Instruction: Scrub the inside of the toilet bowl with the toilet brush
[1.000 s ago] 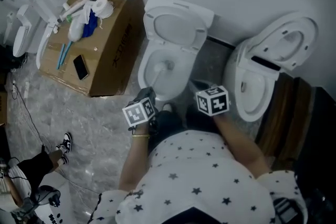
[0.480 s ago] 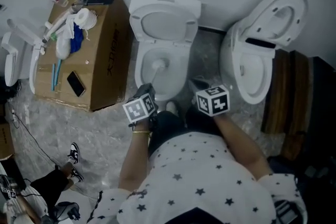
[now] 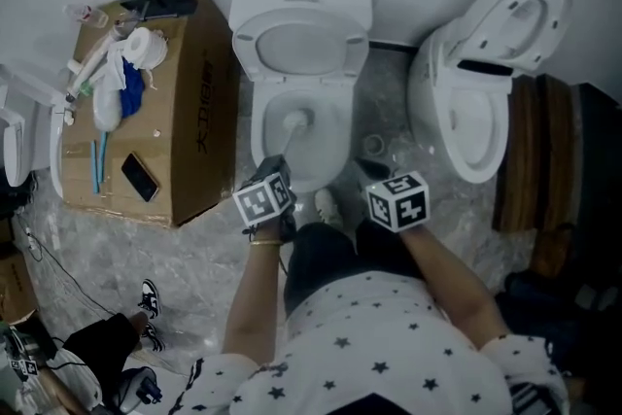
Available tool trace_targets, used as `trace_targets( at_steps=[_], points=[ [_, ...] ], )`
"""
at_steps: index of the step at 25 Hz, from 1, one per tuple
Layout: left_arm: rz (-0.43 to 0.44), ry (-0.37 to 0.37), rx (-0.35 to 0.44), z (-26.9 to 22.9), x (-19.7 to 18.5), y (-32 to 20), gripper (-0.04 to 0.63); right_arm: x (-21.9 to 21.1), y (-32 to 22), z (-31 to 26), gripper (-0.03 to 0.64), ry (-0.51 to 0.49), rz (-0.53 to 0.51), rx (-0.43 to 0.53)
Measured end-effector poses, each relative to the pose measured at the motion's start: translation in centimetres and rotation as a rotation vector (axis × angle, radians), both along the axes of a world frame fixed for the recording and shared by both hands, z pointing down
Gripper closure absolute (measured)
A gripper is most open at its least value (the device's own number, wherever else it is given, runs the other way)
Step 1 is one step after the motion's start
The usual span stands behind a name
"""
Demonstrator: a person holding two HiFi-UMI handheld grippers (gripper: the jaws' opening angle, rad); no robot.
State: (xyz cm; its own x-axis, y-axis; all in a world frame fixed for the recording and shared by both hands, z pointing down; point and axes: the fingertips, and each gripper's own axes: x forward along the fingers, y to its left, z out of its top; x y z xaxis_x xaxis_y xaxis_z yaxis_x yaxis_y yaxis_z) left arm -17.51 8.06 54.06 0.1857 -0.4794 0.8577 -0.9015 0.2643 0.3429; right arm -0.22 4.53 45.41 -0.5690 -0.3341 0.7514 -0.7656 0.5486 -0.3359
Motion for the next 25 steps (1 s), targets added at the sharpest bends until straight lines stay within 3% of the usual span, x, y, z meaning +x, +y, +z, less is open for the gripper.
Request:
trace_targets(
  at_steps=[25],
  points=[
    [0.057, 0.012, -0.074, 10.2, -1.1, -7.0, 0.448, -1.6, 0.3, 7.5, 0.611, 0.043, 0.003, -0.115]
  ],
)
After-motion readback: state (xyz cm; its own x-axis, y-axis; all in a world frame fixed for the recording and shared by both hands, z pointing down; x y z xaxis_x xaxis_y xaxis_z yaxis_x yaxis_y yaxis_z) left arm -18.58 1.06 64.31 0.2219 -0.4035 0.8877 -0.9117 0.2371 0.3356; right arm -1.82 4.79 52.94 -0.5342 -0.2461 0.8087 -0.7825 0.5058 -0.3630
